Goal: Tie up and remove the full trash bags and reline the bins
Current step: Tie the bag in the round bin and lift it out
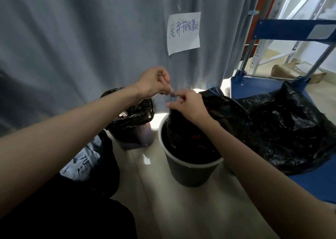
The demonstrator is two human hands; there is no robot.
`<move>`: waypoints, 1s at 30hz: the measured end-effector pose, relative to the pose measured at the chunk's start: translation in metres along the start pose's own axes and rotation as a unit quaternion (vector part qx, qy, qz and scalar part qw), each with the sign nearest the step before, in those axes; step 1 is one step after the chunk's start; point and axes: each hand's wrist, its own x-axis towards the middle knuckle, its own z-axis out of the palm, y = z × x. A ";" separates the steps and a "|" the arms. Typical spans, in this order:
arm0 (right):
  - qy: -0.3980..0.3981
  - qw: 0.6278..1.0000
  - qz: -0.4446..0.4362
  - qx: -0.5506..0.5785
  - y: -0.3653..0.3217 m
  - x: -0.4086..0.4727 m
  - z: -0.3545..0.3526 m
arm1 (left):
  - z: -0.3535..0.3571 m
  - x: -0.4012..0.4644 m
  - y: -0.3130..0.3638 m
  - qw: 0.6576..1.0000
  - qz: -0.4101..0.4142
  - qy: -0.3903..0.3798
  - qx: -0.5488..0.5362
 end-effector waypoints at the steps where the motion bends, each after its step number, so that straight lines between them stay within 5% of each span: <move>1: 0.011 1.000 0.001 0.012 0.001 0.002 0.006 | 0.003 -0.001 0.000 1.000 0.008 -0.002 -0.003; 6: 0.074 0.997 -0.001 0.000 0.013 0.008 0.007 | 0.015 -0.004 -0.009 1.000 0.009 -0.020 0.011; 14: 0.058 0.992 0.021 0.111 0.030 -0.001 -0.014 | 0.043 -0.002 -0.034 0.979 -0.102 -0.142 0.102; 23: 0.079 0.968 -0.019 0.236 0.033 -0.015 -0.041 | 0.069 -0.006 -0.048 0.960 -0.011 -0.127 0.251; 30: 0.133 0.937 -0.032 0.321 0.032 -0.015 -0.058 | 0.067 -0.012 -0.059 0.935 -0.020 -0.139 0.327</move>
